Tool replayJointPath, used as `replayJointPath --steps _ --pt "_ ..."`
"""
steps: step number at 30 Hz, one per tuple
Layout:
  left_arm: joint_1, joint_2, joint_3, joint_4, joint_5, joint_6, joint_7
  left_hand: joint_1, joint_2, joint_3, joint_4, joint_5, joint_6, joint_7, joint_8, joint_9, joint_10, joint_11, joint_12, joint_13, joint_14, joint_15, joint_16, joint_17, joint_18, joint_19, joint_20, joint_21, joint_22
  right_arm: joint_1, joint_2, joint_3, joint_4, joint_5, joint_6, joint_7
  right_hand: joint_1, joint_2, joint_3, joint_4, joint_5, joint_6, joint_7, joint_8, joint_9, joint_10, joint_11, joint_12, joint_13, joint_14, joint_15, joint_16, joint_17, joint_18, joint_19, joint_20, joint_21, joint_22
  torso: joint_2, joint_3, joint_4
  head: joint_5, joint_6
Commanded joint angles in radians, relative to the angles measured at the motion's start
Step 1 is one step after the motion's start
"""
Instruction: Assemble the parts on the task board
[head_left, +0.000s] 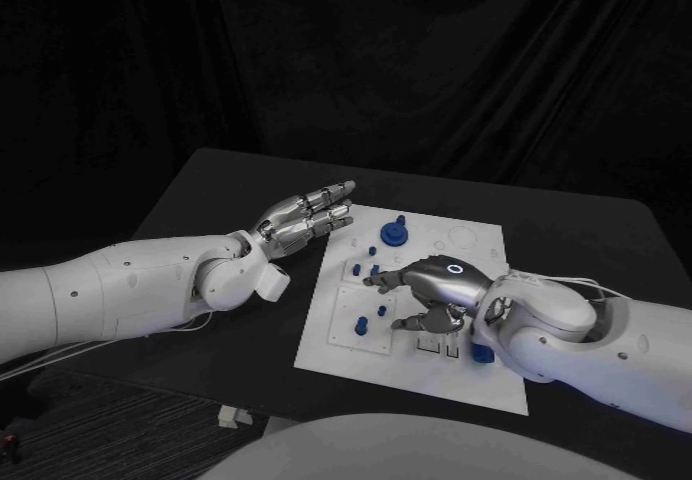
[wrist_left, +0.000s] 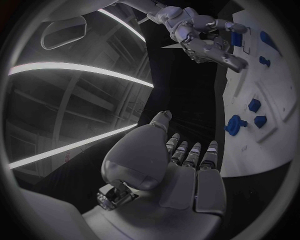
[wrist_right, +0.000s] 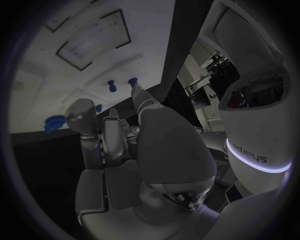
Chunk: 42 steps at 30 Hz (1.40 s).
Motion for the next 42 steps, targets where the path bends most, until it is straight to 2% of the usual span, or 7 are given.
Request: replayJointPath --steps 1,9,16,20,24,27,42 --pt "-0.001 -0.002 0.001 0.002 0.001 0.002 0.013 -0.013 -0.001 0.004 -0.001 0.001 -0.003 0.000 0.000 -0.001 -0.002 0.003 0.003 0.000 0.000 0.008 -0.004 -0.001 0.009 -0.003 0.004 0.001 0.001 0.032 -0.059 0.001 0.053 -0.006 -0.136 -0.021 0.010 0.027 0.003 -0.006 0.032 0.153 0.026 0.036 0.017 0.068 -0.013 0.054 0.011 0.009 -0.010 0.008 0.008 0.008 -0.003 -0.005 0.018 0.119 0.000 0.0020 0.0002 -0.018 0.000" --pt "-0.003 -0.007 0.001 0.005 0.001 -0.023 0.036 -0.034 -0.007 -0.003 0.011 -0.004 0.002 0.002 0.002 0.000 -0.001 0.000 0.006 0.000 0.000 -0.010 -0.004 -0.001 0.009 -0.003 0.001 0.001 0.000 0.096 -0.223 0.000 0.119 0.065 -0.108 -0.084 0.060 0.042 0.062 -0.021 0.076 0.386 0.045 0.091 0.039 0.273 -0.043 0.167 0.038 0.005 -0.006 0.003 -0.003 0.005 -0.004 -0.003 0.038 0.122 -0.006 0.0010 0.0002 -0.058 0.000" --pt "-0.012 -0.006 0.001 0.007 0.001 -0.042 0.062 -0.061 -0.017 -0.035 0.067 -0.012 0.002 -0.026 0.003 -0.001 0.001 0.006 0.009 0.001 0.000 -0.041 -0.004 -0.001 0.010 -0.006 -0.012 -0.001 -0.005 0.093 -0.291 -0.004 0.093 0.188 0.033 -0.180 -0.043 0.036 0.010 0.036 0.016 0.499 -0.005 0.113 0.064 0.397 -0.101 0.409 0.203 -0.012 -0.048 -0.040 -0.054 0.018 -0.029 -0.034 -0.034 0.104 -0.012 0.0001 -0.0085 -0.078 0.000" --pt "-0.022 -0.008 0.001 0.009 0.001 -0.057 0.074 -0.057 -0.020 -0.054 0.106 -0.027 -0.028 -0.078 -0.005 -0.005 -0.003 -0.009 0.002 -0.001 0.000 -0.055 -0.004 -0.001 0.009 -0.008 -0.022 -0.002 -0.011 0.074 -0.313 -0.005 0.077 0.240 0.075 -0.250 -0.116 0.070 -0.045 0.041 0.008 0.541 -0.035 0.143 0.137 0.586 -0.134 1.250 1.148 0.064 -0.075 0.128 0.158 -0.022 0.060 -0.065 0.226 0.158 -0.019 0.0004 -0.0120 -0.093 0.000" --pt "-0.029 -0.011 0.001 0.010 0.001 -0.073 0.085 -0.075 -0.029 -0.105 0.224 -0.140 -0.098 -0.155 -0.015 -0.013 -0.016 -0.080 -0.030 -0.009 0.000 -0.087 -0.004 -0.001 0.008 -0.012 -0.047 -0.005 -0.019 0.060 -0.319 -0.005 0.060 0.261 0.135 -0.335 -0.265 0.099 -0.099 0.112 0.024 0.540 -0.042 0.169 0.197 0.706 -0.136 1.426 1.414 0.085 -0.080 0.208 0.271 -0.043 0.094 -0.069 0.364 0.187 -0.027 -0.0012 -0.0188 -0.111 0.000" --pt "-0.033 -0.008 0.001 0.008 0.001 -0.075 0.088 -0.132 -0.019 -0.141 0.226 -0.253 -0.100 -0.161 -0.015 -0.013 -0.016 -0.085 -0.032 -0.010 0.000 -0.087 -0.004 -0.001 0.008 -0.012 -0.054 -0.006 -0.021 0.051 -0.319 -0.005 0.052 0.268 0.186 -0.401 -0.375 0.127 -0.132 0.117 0.012 0.544 -0.053 0.206 0.266 0.727 -0.144 1.453 1.460 0.094 -0.086 0.247 0.331 -0.056 0.109 -0.076 0.448 0.204 -0.029 0.0001 -0.0192 -0.126 0.000" --pt "-0.044 -0.003 0.001 0.003 0.001 -0.055 0.078 -0.074 -0.005 -0.125 0.210 -0.158 -0.090 -0.125 -0.013 -0.011 -0.015 -0.056 -0.030 -0.009 0.000 -0.060 -0.004 -0.001 0.009 -0.011 -0.040 -0.005 -0.020 0.034 -0.288 -0.005 0.050 0.274 0.230 -0.505 -0.489 0.137 -0.163 0.113 0.028 0.445 -0.094 0.452 0.801 0.750 -0.178 1.478 1.504 0.102 -0.114 0.276 0.382 -0.073 0.119 -0.100 0.566 0.226 -0.035 0.0054 -0.0293 -0.145 0.000"
